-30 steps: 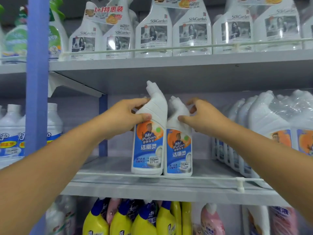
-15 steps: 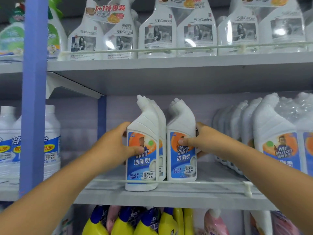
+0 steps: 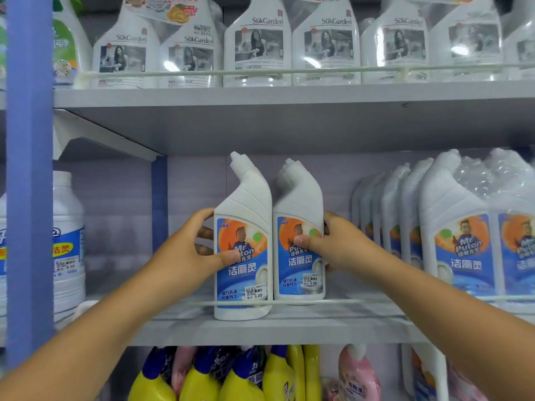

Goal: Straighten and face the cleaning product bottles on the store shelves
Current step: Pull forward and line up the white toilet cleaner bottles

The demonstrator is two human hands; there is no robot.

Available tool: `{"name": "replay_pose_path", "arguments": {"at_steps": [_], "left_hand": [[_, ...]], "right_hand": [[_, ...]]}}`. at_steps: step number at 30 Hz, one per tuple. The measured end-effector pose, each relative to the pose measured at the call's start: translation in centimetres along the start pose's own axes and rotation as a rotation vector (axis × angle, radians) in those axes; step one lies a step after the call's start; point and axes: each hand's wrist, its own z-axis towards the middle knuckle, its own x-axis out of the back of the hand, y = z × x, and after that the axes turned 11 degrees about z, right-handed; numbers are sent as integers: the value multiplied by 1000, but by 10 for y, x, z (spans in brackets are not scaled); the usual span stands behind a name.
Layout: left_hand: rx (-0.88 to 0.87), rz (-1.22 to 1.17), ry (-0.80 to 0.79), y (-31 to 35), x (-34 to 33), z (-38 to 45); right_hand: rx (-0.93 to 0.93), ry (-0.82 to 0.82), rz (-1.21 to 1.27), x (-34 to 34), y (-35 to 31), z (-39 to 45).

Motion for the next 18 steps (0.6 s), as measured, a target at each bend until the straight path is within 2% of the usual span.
{"name": "replay_pose_path", "arguments": {"at_steps": [2,6,14,16,18], "left_hand": [[24,0,25,-5,-3,-6],[145,-215,-19,-14,-13,-7],[205,-283,-77,-14,-11,-11],[215,-360,-109,-20,-6,-6],[270,-530,-74,-27,2,13]], "right_hand": [[-10,-10,16,0,3,-3],[-14,1,67,-4,11,-9],[2,10,113,-7,11,-14],[5,23,127,-5,10,-15],[-15,112,247,0,10,-7]]}}
